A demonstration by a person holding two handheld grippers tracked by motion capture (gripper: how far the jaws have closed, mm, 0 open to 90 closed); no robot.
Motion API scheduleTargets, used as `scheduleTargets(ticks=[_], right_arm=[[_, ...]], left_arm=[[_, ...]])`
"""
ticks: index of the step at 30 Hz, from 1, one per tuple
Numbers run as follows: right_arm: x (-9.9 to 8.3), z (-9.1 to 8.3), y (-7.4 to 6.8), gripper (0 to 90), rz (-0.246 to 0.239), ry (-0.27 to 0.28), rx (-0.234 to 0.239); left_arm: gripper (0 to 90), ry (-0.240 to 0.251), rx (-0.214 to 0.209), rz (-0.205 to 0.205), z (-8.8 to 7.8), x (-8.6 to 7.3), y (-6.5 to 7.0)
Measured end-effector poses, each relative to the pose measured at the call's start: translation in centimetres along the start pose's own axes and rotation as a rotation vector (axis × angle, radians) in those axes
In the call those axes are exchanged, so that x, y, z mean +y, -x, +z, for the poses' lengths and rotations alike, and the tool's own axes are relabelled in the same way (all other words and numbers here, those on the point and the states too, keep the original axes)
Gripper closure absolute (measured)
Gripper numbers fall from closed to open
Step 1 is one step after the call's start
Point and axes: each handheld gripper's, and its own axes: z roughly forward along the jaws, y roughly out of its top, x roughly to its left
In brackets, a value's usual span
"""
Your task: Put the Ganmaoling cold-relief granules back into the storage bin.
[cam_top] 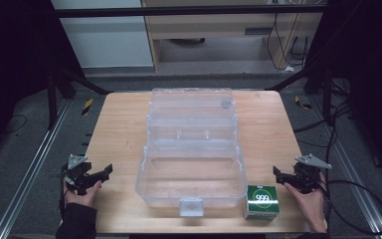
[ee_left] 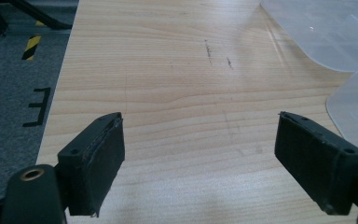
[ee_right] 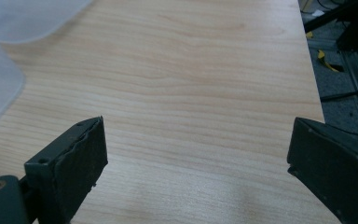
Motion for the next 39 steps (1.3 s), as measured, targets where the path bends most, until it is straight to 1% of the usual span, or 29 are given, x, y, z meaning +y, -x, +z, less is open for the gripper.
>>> scheduleTargets(ticks=[3,5,7,9,10,12,13,16,17,20,22,25,29,36,37,39], right_arm=[[0.4,-0.9,-0.1,2.9,0.009,0.022,0.019],[0.8,-1.5,-0.1,1.9,0.007,0.035,0.024],[1.2,-2.1,-0.2,0.5,-0.011,0.021,0.033],[1.4,-2.7,-0.3,0.6,-0.038,0.016,0.055],[1.6,-2.9,-0.3,0.5,-0.057,0.017,0.067],[2.0,-3.5,-0.5,0.5,-0.078,0.006,0.085],[2.3,-3.9,-0.5,0.8,-0.1,0.006,0.083],[3.1,-4.7,-0.5,2.4,-0.118,0.014,0.09],[3.4,-5.0,-0.5,2.9,-0.127,0.022,0.104],[4.3,-5.7,-0.7,4.1,-0.158,0.037,0.126],[4.9,-6.2,-0.9,4.2,-0.18,0.052,0.142],[6.0,-6.9,-1.5,4.4,-0.23,0.059,0.161],[6.9,-7.5,-2.3,4.4,-0.295,0.062,0.187],[8.1,-8.1,-4.0,3.9,-0.432,0.005,0.249],[8.1,-8.1,-4.2,3.5,-0.45,-0.005,0.255],[8.3,-8.2,-4.6,3.4,-0.484,-0.02,0.263]], left_arm=[[15.2,-0.01,-0.001,0.007,-0.4,-0.3,0.3],[15.0,-0.007,-0.01,0.016,-0.6,-0.4,0.4],[14.9,-0.015,-0.006,0.023,-0.8,-0.5,0.5],[14.9,-0.014,-0.002,0.021,-0.9,-0.6,0.5],[14.9,-0.021,0.001,0.021,-0.9,-0.7,0.5],[14.9,-0.025,0.01,0.022,-0.9,-0.8,0.6],[15.1,-0.03,0.011,0.023,-0.8,-0.8,0.6],[15.1,-0.047,0.018,0.031,-0.5,-0.9,0.8],[15.1,-0.05,0.017,0.033,-0.5,-0.9,0.8],[15.1,-0.061,0.009,0.046,-0.2,-1.0,1.0],[15.1,-0.066,0.012,0.055,-0.1,-1.0,1.2],[15.3,-0.069,0.009,0.056,0.1,-1.0,1.3],[15.3,-0.07,0.01,0.067,0.1,-1.1,1.4],[15.6,-0.079,0.012,0.083,0.3,-1.1,1.6],[15.6,-0.078,0.016,0.093,0.3,-1.1,1.6],[15.8,-0.079,0.017,0.093,0.3,-1.2,1.6]])
